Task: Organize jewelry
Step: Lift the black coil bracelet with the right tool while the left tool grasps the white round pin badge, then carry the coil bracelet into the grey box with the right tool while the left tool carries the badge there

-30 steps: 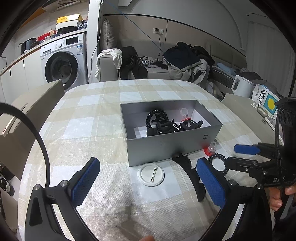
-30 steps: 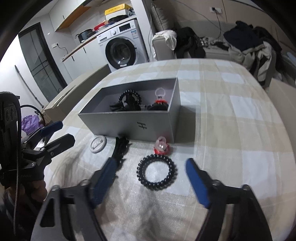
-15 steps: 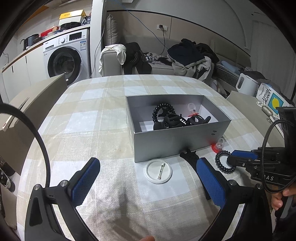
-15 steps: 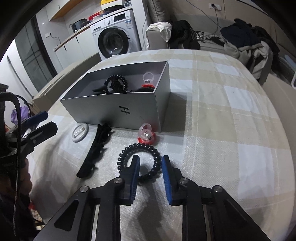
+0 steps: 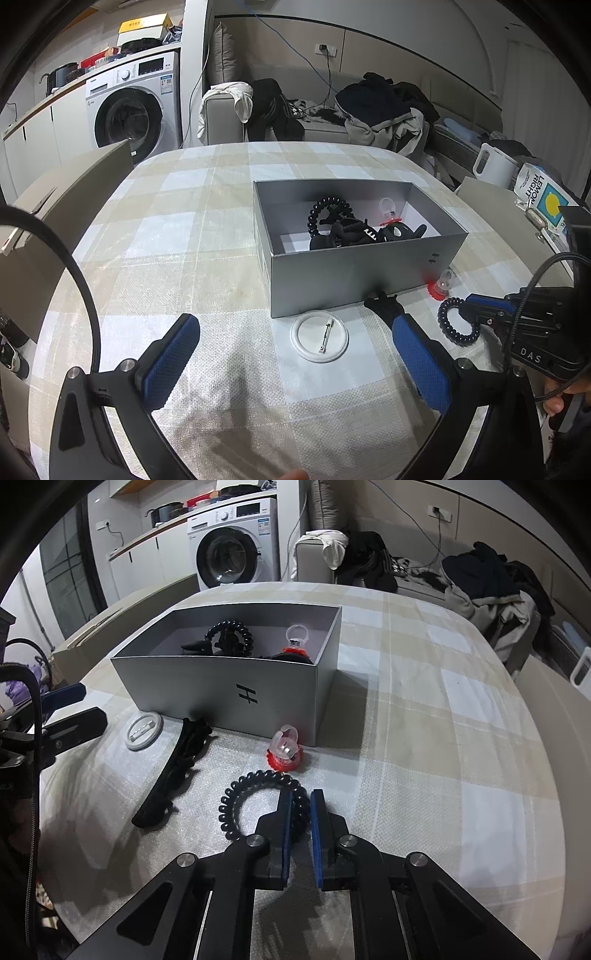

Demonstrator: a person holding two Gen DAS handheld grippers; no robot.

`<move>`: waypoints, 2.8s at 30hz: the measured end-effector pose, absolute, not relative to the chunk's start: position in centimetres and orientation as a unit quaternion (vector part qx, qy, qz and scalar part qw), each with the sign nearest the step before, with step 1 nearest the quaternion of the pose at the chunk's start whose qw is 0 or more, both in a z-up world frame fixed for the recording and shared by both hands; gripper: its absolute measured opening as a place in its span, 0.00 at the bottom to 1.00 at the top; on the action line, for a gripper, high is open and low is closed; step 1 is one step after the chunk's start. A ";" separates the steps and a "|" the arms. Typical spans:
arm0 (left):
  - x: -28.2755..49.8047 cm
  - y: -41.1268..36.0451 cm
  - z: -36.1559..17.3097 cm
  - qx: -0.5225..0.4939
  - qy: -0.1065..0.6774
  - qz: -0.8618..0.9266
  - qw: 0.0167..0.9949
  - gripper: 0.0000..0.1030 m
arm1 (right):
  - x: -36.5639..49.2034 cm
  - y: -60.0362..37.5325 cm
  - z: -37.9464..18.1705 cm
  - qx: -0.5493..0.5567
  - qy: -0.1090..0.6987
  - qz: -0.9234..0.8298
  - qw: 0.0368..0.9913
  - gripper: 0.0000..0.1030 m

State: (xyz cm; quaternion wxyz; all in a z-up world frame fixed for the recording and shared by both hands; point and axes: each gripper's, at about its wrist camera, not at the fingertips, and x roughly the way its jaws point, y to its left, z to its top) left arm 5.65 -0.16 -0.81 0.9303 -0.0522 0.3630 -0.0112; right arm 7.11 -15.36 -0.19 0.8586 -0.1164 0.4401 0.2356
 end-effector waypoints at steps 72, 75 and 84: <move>6.5 -3.4 -1.9 0.010 0.427 -0.059 0.902 0.34 | 5.8 -19.5 2.5 0.007 0.392 0.305 0.868 0.08; 6.3 -3.0 -1.7 0.001 0.417 -0.057 0.907 0.33 | 5.6 -19.3 2.8 0.006 0.390 0.303 0.870 0.08; 5.8 -2.0 -0.8 -0.019 0.389 -0.064 0.919 0.33 | 5.3 -18.9 3.6 0.005 0.384 0.291 0.876 0.08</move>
